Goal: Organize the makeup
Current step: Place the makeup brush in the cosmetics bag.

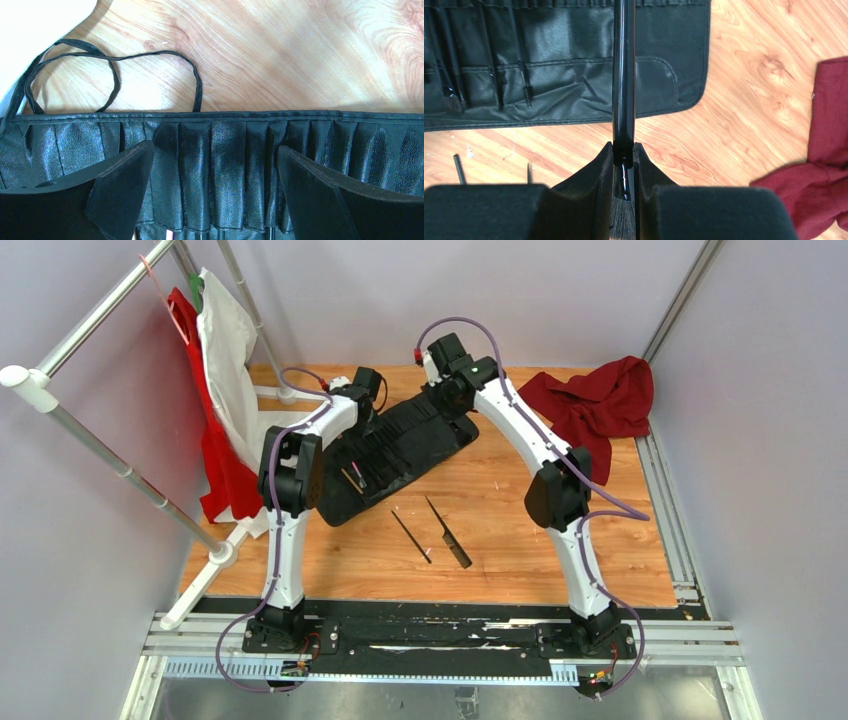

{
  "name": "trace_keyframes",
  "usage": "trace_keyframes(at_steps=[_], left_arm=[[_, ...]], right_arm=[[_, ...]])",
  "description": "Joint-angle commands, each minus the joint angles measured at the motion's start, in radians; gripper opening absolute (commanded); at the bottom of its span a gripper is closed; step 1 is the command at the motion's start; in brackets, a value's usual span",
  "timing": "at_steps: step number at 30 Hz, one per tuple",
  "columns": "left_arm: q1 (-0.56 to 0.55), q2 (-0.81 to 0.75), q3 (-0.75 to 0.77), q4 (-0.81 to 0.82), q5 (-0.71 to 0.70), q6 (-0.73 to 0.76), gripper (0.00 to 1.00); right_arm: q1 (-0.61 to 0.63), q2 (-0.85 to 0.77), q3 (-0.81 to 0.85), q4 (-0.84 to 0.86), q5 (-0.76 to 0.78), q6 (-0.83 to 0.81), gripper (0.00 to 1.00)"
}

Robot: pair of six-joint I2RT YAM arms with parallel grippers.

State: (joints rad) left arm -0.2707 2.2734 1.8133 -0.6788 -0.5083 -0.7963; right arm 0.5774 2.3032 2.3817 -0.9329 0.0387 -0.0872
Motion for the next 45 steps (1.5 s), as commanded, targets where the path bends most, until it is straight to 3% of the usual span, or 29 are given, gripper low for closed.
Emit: trace_keyframes(at_steps=[1, 35, 45], left_arm=[[-0.005, 0.054, -0.008, -0.087, 0.007, 0.021, 0.98], [-0.002, 0.054, -0.007, -0.087, 0.025, 0.014, 0.98], [-0.001, 0.054, -0.007, -0.088, 0.033, 0.014, 0.98]], right_arm=[[-0.016, -0.02, -0.006, -0.045, 0.007, -0.013, 0.01], [0.145, -0.249, -0.465, 0.129, -0.12, 0.089, 0.0], [0.258, -0.26, -0.537, 0.192, -0.146, 0.137, 0.01]])
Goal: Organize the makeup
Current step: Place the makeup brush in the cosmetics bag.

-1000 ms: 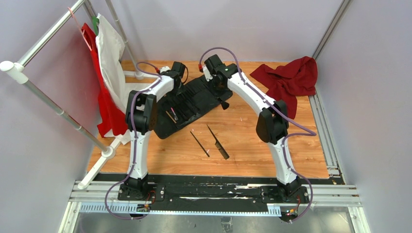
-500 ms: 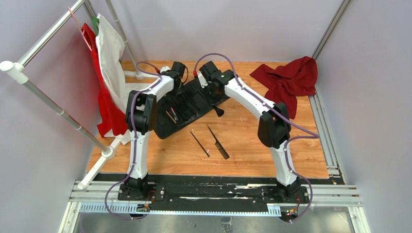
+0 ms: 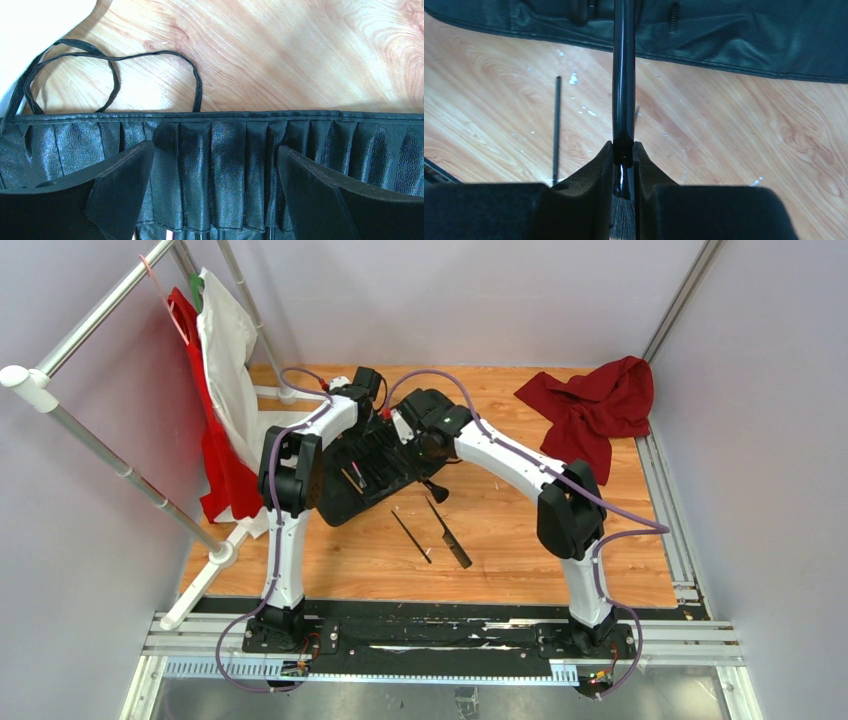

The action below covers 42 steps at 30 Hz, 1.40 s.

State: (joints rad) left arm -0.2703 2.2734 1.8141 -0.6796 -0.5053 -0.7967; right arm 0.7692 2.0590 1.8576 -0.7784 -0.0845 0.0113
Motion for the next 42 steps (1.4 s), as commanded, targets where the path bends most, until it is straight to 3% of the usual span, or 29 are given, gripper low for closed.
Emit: trace_keyframes(at_steps=[1, 7, 19, 42], left_arm=[[-0.002, 0.054, -0.008, -0.087, 0.032, 0.015, 0.98], [-0.001, 0.054, -0.007, -0.085, 0.039, 0.021, 0.98], [0.002, 0.052, -0.008, -0.085, 0.061, 0.006, 0.98], [0.0, 0.065, 0.047, -0.097, 0.121, -0.019, 0.98]], right_arm=[[0.081, -0.009, -0.011, 0.042, -0.023, 0.045, 0.01], [0.144, 0.004, -0.035, 0.089, -0.027, 0.098, 0.01], [0.162, -0.111, -0.26, 0.348, -0.155, 0.237, 0.01], [0.107, -0.238, -0.364, 0.363, -0.109, 0.218, 0.01]])
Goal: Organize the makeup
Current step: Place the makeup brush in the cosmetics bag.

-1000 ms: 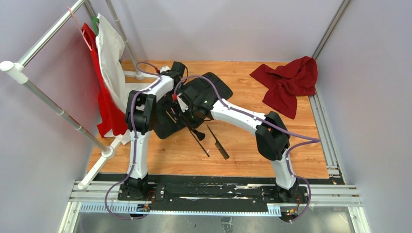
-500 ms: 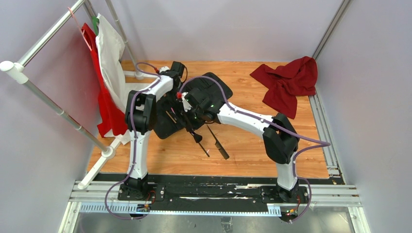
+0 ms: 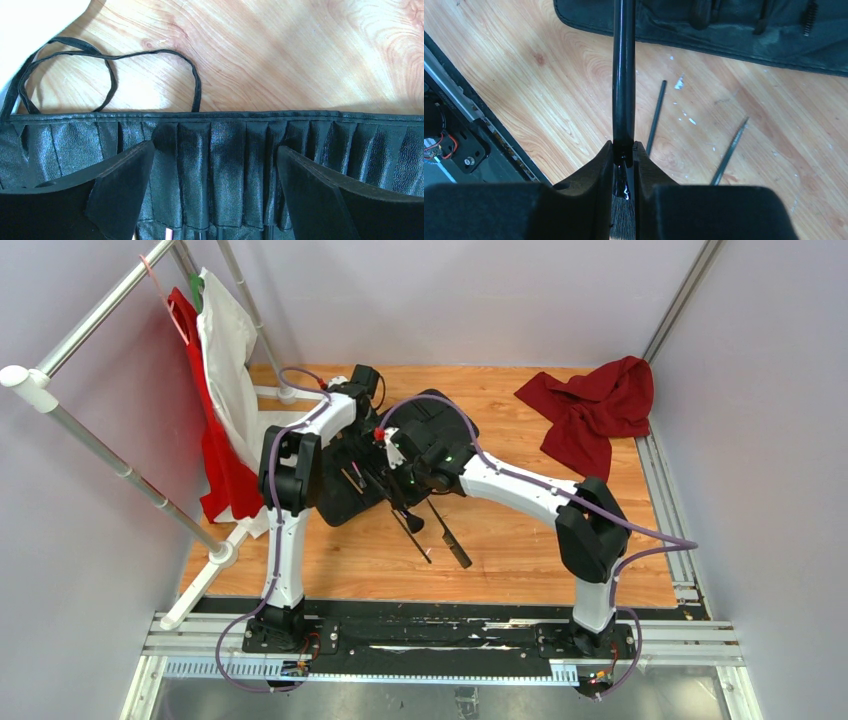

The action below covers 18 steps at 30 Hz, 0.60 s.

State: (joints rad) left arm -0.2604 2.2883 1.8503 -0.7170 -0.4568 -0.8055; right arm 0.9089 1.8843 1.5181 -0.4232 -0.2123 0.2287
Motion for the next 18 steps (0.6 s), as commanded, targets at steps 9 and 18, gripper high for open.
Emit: trace_keyframes(at_steps=[9, 18], left_arm=[[-0.024, 0.078, 0.056, -0.053, 0.157, -0.02, 0.98], [-0.036, 0.083, 0.061, -0.008, 0.228, -0.048, 0.98]], right_arm=[[-0.05, -0.089, -0.068, 0.019, 0.013, -0.005, 0.01], [-0.057, -0.074, -0.08, 0.043, -0.011, 0.004, 0.01]])
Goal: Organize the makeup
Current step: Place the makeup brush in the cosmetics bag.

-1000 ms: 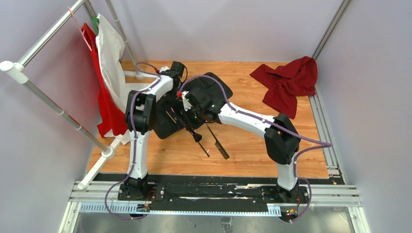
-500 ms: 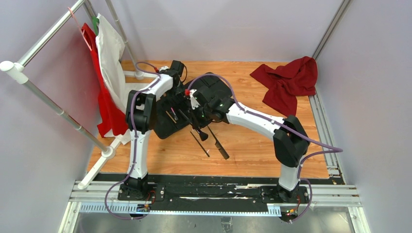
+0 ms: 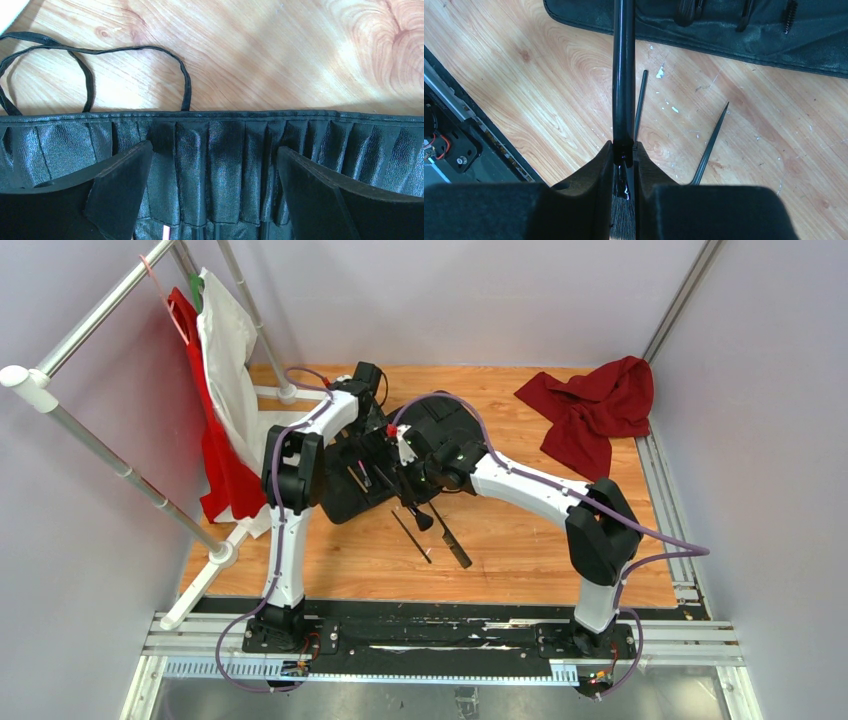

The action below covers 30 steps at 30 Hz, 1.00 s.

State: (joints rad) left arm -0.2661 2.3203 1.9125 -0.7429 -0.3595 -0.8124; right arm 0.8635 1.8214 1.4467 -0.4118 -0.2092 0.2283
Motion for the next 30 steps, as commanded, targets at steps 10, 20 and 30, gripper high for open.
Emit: trace_keyframes(at_steps=[10, 20, 30], left_arm=[[-0.056, 0.042, -0.018, 0.097, 0.21, -0.051, 0.98], [-0.057, -0.012, -0.062, 0.156, 0.205, -0.036, 0.98], [-0.036, -0.135, -0.07, 0.066, -0.013, 0.021, 0.98]], right_arm=[[-0.011, 0.034, -0.002, 0.093, -0.102, 0.046, 0.01], [-0.01, 0.072, 0.013, 0.124, -0.138, 0.076, 0.01], [-0.001, 0.13, 0.061, 0.167, -0.188, 0.137, 0.01]])
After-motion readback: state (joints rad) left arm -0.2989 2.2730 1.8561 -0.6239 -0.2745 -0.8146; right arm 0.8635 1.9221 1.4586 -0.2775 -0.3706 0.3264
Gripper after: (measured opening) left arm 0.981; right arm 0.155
